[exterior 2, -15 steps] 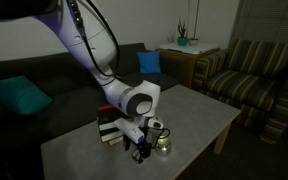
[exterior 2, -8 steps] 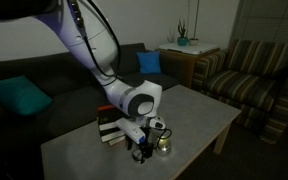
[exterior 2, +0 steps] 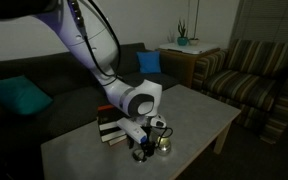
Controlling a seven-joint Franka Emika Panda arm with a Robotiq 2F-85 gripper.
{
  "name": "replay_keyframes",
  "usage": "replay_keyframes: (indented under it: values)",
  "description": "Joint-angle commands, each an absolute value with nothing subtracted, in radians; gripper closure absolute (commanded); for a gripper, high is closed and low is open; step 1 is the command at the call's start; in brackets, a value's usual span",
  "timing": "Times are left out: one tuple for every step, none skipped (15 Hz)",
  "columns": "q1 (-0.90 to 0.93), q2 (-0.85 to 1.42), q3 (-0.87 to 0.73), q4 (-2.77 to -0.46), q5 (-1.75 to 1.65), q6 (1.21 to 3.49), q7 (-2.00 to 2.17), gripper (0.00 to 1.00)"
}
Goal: Pick the lid and put it on top of the bottle
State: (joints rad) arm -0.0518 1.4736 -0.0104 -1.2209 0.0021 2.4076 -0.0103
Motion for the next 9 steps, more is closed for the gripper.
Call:
replay_keyframes:
  values:
    - [-0.018, 1.422, -0.036, -1.325, -0.014, 2.608, 0.015, 0.00]
    - [-0.008, 1.418, -0.044, -1.344, -0.016, 2.670, 0.023, 0.00]
    - [-0.003, 1.414, -0.050, -1.360, -0.013, 2.713, 0.028, 0.00]
    - [0.002, 1.416, -0.055, -1.368, -0.011, 2.748, 0.031, 0.00]
    - [0.003, 1.420, -0.055, -1.371, -0.007, 2.773, 0.030, 0.00]
    - [-0.003, 1.429, -0.049, -1.367, -0.006, 2.782, 0.018, 0.00]
    - [-0.015, 1.441, -0.037, -1.357, -0.007, 2.790, -0.002, 0.00]
    - [-0.030, 1.458, -0.022, -1.338, -0.005, 2.780, -0.019, 0.00]
    - [-0.046, 1.476, -0.006, -1.315, -0.004, 2.764, -0.040, 0.00]
